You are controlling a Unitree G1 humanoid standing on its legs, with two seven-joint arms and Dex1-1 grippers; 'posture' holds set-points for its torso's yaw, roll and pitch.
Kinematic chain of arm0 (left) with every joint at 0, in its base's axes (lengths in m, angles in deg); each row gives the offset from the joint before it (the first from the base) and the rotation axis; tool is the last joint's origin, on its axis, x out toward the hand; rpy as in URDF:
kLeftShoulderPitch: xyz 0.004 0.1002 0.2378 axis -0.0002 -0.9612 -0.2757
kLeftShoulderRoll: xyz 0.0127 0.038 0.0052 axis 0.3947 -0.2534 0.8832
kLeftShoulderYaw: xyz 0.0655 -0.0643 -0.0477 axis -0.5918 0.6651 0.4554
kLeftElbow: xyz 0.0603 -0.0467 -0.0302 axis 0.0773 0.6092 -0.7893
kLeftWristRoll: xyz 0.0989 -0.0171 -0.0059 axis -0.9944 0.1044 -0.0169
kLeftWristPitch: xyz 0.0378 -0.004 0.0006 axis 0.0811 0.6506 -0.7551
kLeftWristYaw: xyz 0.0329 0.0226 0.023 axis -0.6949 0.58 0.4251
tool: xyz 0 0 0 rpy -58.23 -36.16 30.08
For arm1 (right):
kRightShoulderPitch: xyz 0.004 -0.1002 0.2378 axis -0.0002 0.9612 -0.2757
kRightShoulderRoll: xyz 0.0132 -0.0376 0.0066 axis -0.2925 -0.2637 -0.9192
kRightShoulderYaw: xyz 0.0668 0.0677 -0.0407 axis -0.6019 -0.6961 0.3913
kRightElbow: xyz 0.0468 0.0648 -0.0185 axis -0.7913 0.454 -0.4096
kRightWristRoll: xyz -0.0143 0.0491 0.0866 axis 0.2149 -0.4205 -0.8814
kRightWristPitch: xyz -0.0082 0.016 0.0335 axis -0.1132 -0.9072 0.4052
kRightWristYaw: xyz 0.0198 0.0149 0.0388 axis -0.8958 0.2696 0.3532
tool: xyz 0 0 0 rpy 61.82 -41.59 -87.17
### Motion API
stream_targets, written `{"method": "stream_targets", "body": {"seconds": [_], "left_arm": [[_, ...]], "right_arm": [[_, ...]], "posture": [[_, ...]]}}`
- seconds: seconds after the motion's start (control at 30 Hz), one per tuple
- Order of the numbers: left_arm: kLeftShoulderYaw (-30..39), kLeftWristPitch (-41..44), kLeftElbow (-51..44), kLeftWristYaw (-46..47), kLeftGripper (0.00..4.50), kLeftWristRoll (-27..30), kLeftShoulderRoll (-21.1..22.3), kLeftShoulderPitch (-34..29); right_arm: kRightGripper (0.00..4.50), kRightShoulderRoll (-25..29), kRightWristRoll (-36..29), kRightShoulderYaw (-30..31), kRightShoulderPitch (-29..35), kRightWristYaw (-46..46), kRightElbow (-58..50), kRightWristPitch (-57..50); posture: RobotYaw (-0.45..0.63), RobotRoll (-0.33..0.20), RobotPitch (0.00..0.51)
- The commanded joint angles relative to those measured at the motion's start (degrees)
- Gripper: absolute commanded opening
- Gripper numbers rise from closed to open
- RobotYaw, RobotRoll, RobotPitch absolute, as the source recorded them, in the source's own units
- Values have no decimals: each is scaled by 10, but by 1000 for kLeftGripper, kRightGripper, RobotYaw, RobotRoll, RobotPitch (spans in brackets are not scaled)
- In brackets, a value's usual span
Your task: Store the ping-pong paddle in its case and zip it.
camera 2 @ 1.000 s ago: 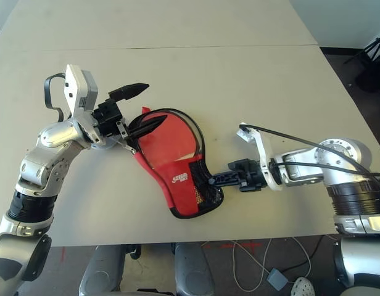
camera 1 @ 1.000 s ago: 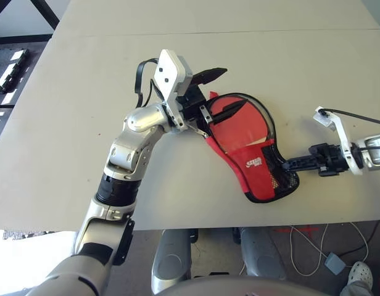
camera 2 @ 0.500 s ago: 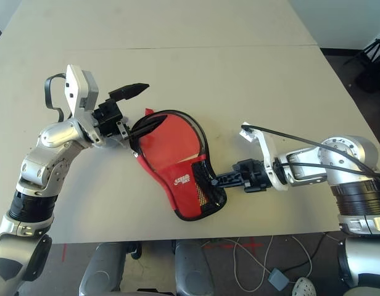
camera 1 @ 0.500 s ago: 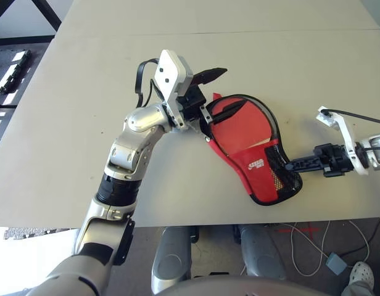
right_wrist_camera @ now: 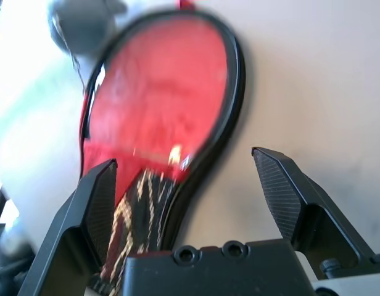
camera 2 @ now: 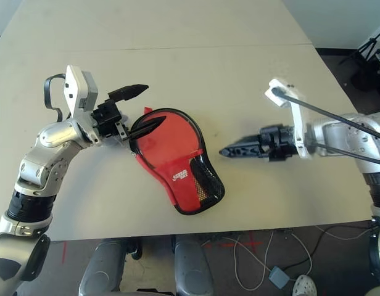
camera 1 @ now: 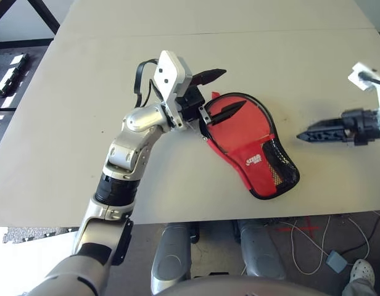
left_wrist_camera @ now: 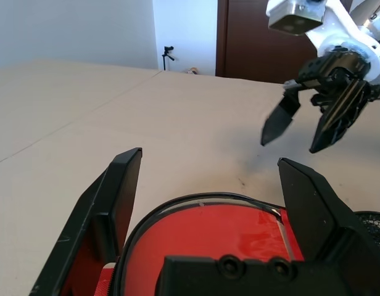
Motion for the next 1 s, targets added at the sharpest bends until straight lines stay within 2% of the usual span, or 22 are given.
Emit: {"method": "stream_targets", "body": {"seconds": [0.03, 0.27, 0.47, 0.8, 1.0], "left_arm": [[11, 22, -13, 1, 4500, -1, 22, -10], [39, 59, -19, 9, 4500, 1, 72, -8], [74, 101, -28, 6, 4500, 7, 135, -27], [84, 159, -46, 8, 4500, 10, 177, -66], [77, 177, -44, 7, 4500, 7, 181, -76]], "right_arm": [[4488, -55, 47, -9, 19, -3, -12, 86], [4488, -145, 122, 9, 16, 11, -13, 173], [4488, -214, 191, 43, 8, 19, 11, 246], [4488, -262, 286, 87, 15, 44, 70, 330], [4488, -272, 332, 99, 11, 49, 108, 361]], "posture": [[-14, 0, 276], [9, 0, 282], [30, 0, 289], [57, 0, 294], [60, 0, 295]]}}
